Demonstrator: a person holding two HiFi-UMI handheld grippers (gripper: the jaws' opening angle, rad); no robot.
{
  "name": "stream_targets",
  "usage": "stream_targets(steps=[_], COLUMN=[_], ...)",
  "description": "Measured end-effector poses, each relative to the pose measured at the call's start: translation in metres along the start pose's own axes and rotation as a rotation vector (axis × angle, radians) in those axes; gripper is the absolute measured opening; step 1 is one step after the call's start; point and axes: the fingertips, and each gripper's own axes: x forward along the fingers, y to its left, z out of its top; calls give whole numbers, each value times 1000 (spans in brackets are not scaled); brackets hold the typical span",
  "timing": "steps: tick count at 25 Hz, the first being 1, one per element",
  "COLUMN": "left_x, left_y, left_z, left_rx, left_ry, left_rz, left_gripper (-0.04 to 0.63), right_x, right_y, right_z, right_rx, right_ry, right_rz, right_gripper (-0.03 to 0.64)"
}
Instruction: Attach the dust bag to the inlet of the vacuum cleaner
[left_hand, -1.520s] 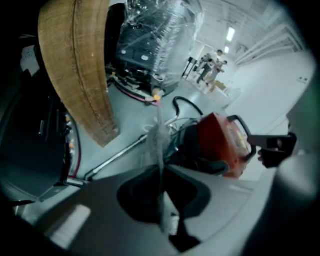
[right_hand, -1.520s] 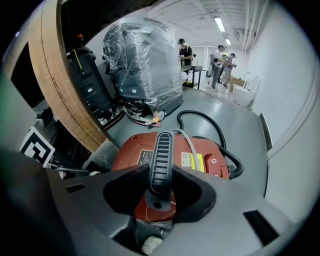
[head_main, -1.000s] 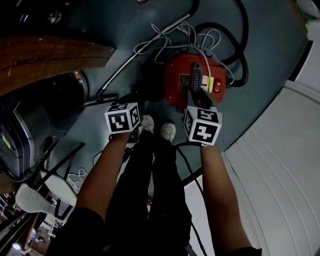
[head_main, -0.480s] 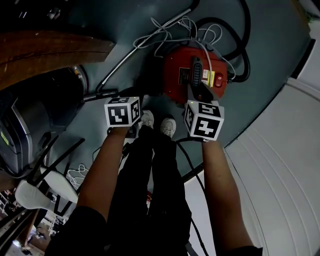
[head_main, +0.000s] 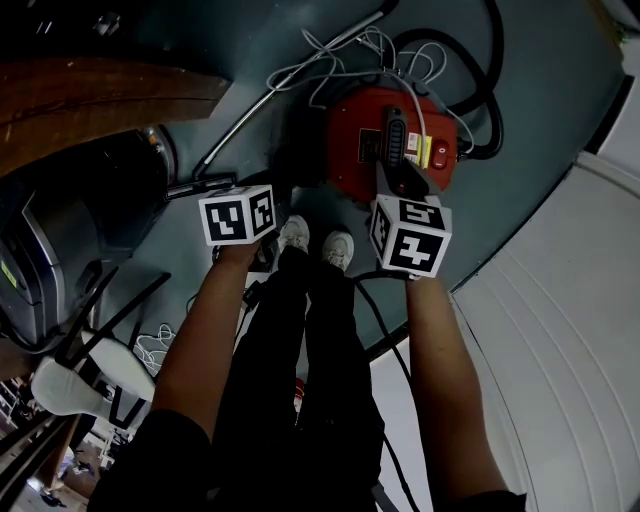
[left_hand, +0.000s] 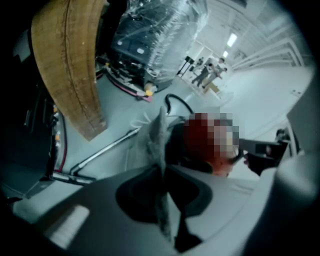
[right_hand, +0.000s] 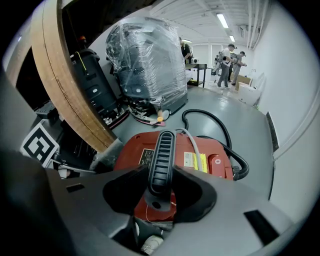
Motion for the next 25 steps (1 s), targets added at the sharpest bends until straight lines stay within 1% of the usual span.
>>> stream_targets(steps=[4,5,7,8,10,14,15,16,17,18,20,21,23,25], left_x=[0,0,0,0,1,3,3,3,3,3,3,3,3,4], left_y=[-2,-2,-1,0,1,3,3,3,2,-1,-8,-10,-12,-15], left_z=[-6,-7,-8,-8,-8,-8,-7,-6,-4,-2,-2,-2,-2,-4], left_rx=[78,81,51,20,-73,-299,-348,-375,-364,-309,-138,-81,-20,80], left_ry=[8,7,5,6,5,23,30,36,40,42,47,47,44,60], left_rz=[19,20,16,12,-14,-113,-132,-142,-143,-133,-99,-89,-89,-77], left_gripper=[38,38,38,38,38,44,46,48,48,48,51,52,52,53], right_x=[0,0,0,0,0,0,0,0,0,0,-1,-1,0,-1], right_y=[-1,-1,-1,0,0,-1,-1,-1,0,0,0,0,0,0], right_z=[0,0,-1,-1,-1,-2,-2,-2,-2,-2,-2,-2,0,0], right_rx=[2,1,1,1,-1,0,0,-1,-1,-1,-2,-3,-4,-3], right_ry=[-3,-3,-1,1,4,20,22,23,23,23,19,15,7,4], right_rz=[1,0,-3,-3,-2,3,4,4,3,2,0,-1,-3,-5], right_gripper=[140,140,140,140,140,140,140,140,140,140,140,140,140,140])
